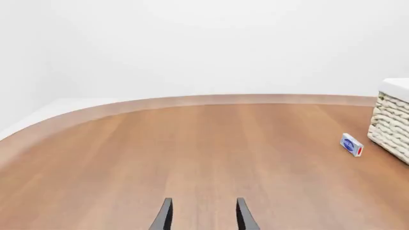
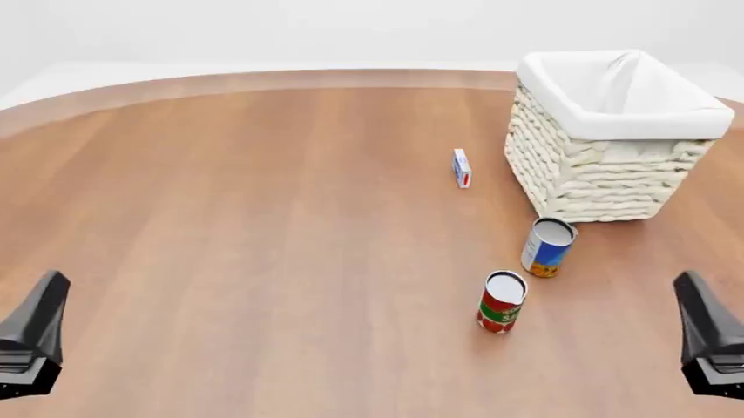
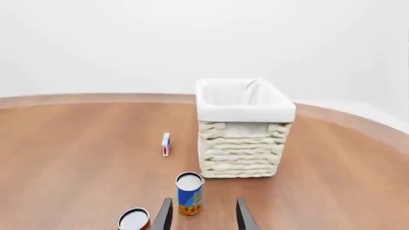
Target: Pick up the alphabet soup and the cream cheese box, and put them in the basket.
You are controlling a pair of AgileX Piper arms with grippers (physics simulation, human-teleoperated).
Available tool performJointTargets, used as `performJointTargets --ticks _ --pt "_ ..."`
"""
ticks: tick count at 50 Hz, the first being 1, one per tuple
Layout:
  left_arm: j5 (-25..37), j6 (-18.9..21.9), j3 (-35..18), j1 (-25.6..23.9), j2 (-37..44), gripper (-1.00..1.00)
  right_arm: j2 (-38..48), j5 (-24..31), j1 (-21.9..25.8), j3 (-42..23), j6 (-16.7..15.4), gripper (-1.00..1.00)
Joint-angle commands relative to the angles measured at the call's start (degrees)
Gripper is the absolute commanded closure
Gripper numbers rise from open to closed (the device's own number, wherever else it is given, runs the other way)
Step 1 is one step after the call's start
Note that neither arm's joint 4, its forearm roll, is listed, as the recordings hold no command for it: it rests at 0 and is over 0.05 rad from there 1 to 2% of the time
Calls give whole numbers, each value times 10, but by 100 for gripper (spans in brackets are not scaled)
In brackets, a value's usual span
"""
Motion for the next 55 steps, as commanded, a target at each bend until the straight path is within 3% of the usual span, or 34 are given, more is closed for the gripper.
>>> performJointTargets --ticks 1,15,24,36,55 --pt "-1 0 -1 0 3 -100 14 -10 4 -1 -23 -100" --pt "-1 0 -1 0 3 -100 116 -86 15 -14 -52 -100" --pt "-1 0 -1 0 3 -100 193 -122 70 -38 -90 -100" --pt "-1 0 -1 0 3 -100 298 -191 119 -57 -96 -100" --pt "-1 0 -1 0 3 -100 395 -228 157 -96 -122 -100"
